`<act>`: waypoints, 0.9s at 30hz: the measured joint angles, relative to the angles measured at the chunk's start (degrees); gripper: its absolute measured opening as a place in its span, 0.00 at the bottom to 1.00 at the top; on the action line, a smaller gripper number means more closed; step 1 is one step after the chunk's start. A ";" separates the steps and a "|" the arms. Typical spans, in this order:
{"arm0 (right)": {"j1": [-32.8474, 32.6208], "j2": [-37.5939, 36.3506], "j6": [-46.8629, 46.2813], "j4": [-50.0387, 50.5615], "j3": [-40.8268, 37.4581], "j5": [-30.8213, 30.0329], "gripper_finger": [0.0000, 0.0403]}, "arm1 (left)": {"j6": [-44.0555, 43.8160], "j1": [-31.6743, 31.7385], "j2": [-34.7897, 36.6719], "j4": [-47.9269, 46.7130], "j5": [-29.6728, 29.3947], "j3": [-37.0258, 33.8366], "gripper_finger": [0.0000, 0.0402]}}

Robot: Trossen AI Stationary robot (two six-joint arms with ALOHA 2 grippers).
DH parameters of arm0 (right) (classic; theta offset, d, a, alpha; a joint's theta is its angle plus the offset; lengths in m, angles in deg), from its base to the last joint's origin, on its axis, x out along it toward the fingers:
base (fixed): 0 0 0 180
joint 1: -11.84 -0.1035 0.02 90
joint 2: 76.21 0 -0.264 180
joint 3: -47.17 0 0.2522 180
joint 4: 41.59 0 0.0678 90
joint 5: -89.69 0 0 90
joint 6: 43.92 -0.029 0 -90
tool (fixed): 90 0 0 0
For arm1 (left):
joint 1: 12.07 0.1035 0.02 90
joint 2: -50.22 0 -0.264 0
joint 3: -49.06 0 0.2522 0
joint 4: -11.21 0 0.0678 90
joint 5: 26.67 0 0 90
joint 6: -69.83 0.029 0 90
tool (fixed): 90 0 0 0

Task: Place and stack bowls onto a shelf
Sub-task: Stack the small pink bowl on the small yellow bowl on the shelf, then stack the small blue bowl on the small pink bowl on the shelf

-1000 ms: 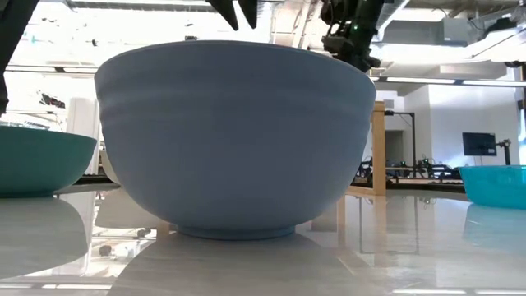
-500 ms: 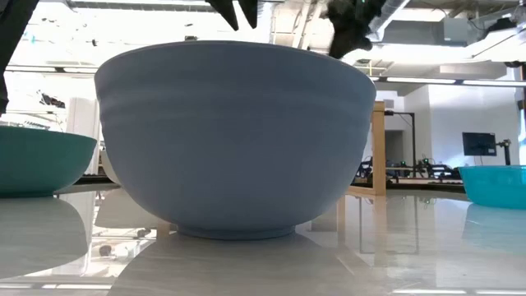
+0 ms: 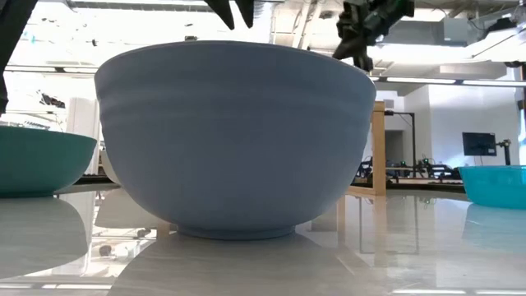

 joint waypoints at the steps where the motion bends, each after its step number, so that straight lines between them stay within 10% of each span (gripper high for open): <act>1: 0.72 0.00 0.54 -0.02 -0.92 1.28 0.06 | -0.10 -0.02 0.00 0.00 -0.11 0.00 0.56; 27: 2.56 0.01 -2.44 -1.25 -9.63 9.56 0.08 | -1.83 -0.04 0.00 0.72 -0.64 0.00 0.56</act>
